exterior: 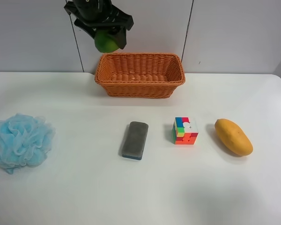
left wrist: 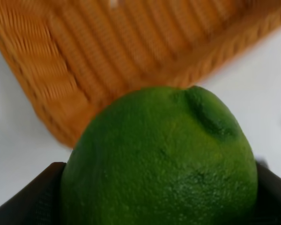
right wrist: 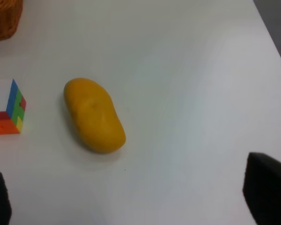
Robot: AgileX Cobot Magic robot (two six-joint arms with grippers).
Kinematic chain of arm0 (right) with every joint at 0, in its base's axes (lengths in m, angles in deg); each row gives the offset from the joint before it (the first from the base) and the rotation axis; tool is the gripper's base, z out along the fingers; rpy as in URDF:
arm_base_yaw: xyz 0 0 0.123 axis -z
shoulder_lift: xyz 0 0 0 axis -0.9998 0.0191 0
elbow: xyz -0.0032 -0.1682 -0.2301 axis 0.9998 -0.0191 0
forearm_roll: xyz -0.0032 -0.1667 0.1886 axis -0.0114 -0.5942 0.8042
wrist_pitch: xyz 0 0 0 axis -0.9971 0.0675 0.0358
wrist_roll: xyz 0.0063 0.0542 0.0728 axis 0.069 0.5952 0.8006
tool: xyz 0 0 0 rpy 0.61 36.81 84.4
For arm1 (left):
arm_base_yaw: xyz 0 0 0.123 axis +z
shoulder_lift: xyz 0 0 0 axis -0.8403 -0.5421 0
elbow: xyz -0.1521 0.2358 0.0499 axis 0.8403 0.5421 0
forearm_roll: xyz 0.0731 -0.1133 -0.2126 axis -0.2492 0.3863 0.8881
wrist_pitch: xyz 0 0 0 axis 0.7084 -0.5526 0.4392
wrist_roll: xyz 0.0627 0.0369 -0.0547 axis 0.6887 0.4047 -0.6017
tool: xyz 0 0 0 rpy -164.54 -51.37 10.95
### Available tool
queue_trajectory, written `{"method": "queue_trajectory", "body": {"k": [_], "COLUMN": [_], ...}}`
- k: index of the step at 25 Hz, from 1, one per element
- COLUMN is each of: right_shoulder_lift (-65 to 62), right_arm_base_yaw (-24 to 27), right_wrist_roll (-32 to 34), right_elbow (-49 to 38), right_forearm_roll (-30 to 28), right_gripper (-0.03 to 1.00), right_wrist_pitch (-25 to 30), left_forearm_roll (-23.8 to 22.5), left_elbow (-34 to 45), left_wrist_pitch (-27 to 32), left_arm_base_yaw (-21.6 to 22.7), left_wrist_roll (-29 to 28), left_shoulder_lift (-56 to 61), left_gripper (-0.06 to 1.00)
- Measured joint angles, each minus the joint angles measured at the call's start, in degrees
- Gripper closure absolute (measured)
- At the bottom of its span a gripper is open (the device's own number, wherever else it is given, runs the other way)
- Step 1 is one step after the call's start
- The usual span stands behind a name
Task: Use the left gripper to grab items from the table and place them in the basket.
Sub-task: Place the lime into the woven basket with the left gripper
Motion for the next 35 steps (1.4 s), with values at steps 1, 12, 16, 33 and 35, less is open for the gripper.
{"method": "queue_trajectory", "body": {"k": [1, 12, 16, 33, 35], "right_shoulder_lift": [0.0, 0.0, 0.0, 0.0, 0.0], "right_arm_base_yaw": [0.0, 0.0, 0.0, 0.0, 0.0], "right_wrist_roll": [0.0, 0.0, 0.0, 0.0, 0.0], "right_elbow": [0.0, 0.0, 0.0, 0.0, 0.0], "right_forearm_roll": [0.0, 0.0, 0.0, 0.0, 0.0], "right_gripper": [-0.03, -0.03, -0.03, -0.03, -0.03], "right_wrist_pitch": [0.0, 0.0, 0.0, 0.0, 0.0], "left_forearm_roll": [0.0, 1.3, 2.6, 6.9, 7.1], "left_elbow": [-2.0, -10.0, -10.0, -10.0, -10.0], "left_wrist_pitch": [-0.3, -13.1, -16.9, -23.5, -23.9], "left_arm_base_yaw": [0.1, 0.7, 1.1, 2.1, 2.1], "left_wrist_roll": [0.1, 0.1, 0.1, 0.1, 0.1], "left_shoulder_lift": [-1.8, -17.1, -21.5, -27.2, -27.2], "left_gripper": [0.28, 0.28, 0.28, 0.17, 0.03]}}
